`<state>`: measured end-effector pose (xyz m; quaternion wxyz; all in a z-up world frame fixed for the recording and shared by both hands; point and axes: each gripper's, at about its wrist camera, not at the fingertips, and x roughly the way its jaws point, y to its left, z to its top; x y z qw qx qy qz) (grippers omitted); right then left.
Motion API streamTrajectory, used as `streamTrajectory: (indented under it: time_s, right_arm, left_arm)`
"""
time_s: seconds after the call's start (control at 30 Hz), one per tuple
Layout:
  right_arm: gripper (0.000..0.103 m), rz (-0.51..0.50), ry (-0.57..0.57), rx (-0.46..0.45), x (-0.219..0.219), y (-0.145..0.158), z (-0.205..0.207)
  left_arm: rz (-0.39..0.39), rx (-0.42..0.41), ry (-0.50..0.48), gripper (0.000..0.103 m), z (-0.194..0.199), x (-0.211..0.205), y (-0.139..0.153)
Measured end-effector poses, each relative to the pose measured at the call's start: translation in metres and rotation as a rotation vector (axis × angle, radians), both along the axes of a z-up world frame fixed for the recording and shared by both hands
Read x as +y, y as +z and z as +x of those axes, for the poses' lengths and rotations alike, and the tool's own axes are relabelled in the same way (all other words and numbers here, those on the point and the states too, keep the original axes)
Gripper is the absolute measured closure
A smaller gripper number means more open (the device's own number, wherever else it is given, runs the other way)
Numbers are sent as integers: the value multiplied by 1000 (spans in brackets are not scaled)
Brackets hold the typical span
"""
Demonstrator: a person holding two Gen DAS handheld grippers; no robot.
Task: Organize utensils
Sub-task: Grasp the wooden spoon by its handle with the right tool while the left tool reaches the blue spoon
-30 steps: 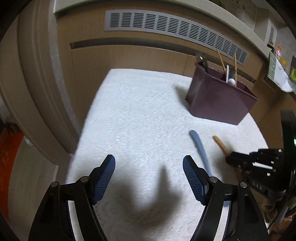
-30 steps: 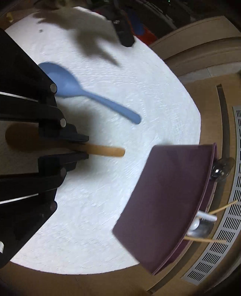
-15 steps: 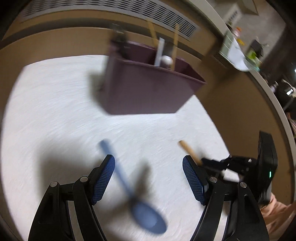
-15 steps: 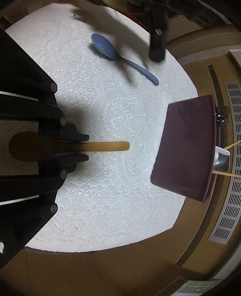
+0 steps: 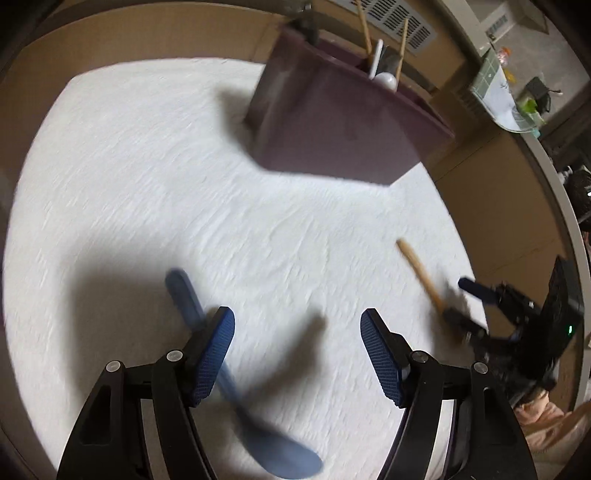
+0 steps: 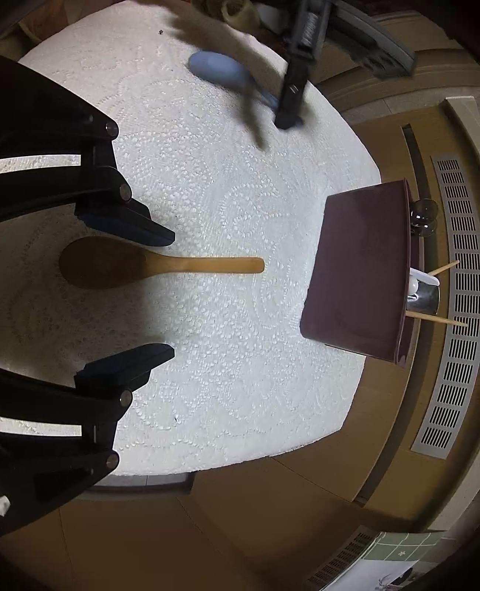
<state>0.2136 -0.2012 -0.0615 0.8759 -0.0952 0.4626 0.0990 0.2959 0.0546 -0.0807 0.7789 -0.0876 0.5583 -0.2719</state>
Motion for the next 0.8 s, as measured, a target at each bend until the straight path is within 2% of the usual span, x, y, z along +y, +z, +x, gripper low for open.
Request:
streamTrajectory:
  time_s: [0.13,0.2,0.33,0.4,0.57,0.7,0.8]
  right_arm:
    - [51,3,25,-3,10,0,1]
    - [51,-1,40,-11,15,2,-1]
    - [51,-4,52,-18,20,4,-4]
    - [51,-5,52,-20,20,4,-5]
    - [51,-31,47,-50,21,5,-10]
    - [51,-31,39,-64,19,6,-12]
    - [51,-29,34,-75,16,9,-15]
  left_arm:
    - [3,-6,31,32,-33,19,6]
    - [16,-40,80,32,-48,32,12]
    - [145,-197,228,32,-79,46,29]
    - [193,-253,295,32,-94,48,27]
    - [215,-332,408,32,-140,43,16]
    - [349,-425,463,32,-157,21,6]
    - [387,-409,469,37,-152,22,-3]
